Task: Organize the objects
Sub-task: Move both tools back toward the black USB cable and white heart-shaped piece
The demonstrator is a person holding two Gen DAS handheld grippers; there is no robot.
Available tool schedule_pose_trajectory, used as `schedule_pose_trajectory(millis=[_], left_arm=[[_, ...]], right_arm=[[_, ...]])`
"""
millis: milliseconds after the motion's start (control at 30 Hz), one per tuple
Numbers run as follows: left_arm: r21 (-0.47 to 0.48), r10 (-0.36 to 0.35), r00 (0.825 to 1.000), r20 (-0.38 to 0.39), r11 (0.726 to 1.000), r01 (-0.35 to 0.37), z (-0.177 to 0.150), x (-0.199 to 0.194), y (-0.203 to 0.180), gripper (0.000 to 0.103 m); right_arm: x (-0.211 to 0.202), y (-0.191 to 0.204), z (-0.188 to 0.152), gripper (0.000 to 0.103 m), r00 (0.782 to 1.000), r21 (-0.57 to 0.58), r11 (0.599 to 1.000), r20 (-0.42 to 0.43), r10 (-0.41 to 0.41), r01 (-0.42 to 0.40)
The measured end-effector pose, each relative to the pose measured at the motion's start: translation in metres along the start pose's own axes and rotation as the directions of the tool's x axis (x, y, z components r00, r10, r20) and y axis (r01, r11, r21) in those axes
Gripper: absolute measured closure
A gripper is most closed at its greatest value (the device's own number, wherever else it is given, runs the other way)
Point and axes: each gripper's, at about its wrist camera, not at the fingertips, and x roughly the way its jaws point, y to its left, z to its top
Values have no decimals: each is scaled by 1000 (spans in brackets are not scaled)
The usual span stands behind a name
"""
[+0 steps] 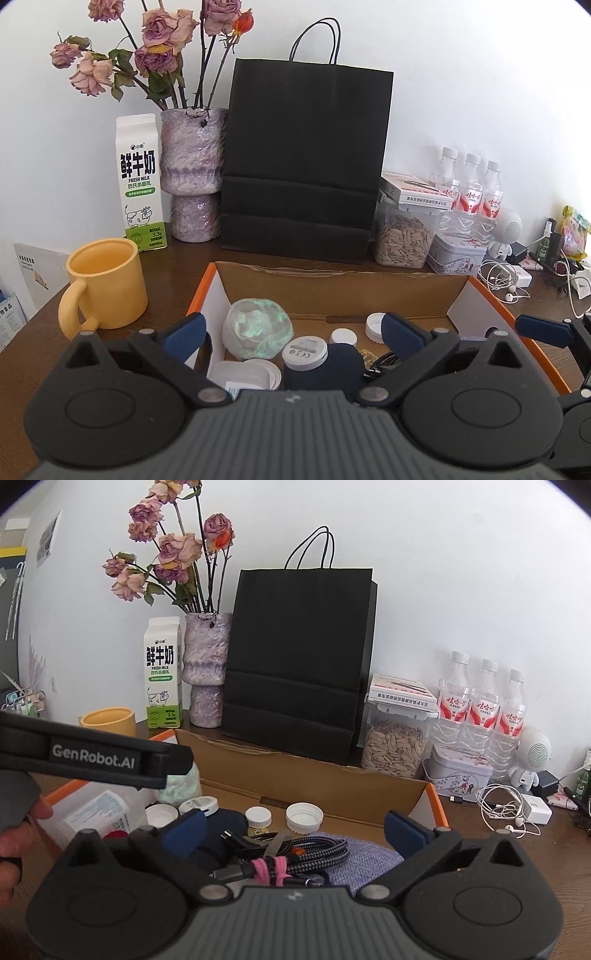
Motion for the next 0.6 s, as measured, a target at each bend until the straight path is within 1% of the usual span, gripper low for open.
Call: schedule_pose_trajectory(millis=[233, 300, 433, 467, 500, 533, 600], left_arm=[[-20, 19, 1000, 3, 1000, -19, -20, -37, 8, 0], [-20, 12, 1000, -5, 1000, -12, -27, -48, 10, 0], [-14, 22, 1000, -22, 1000, -22, -43, -71, 16, 0], [-12, 25, 999, -33, 1000, -25, -48, -76, 18, 0], [-9, 29, 999, -43, 1000, -29, -52, -80, 20, 0], [-7, 34, 998, -54, 999, -34, -57, -83, 22, 0], [-4, 42, 996, -78, 999, -42, -67, -90, 25, 0]], right_arm=[[-35, 7, -12, 0, 1000, 6, 1000, 18, -12, 12], [-50, 11, -19, 0, 1000, 7, 1000, 21, -8, 8], [-74, 21, -35, 2, 999, -7, 999, -3, 38, -38], [-79, 24, -40, 4, 999, -17, 999, -16, 52, -52], [-83, 27, -44, 10, 997, -24, 998, -31, 64, -64], [-85, 29, -50, 14, 996, -30, 996, -52, 77, -79], [-87, 34, -60, 29, 989, -37, 993, -103, 105, -109]])
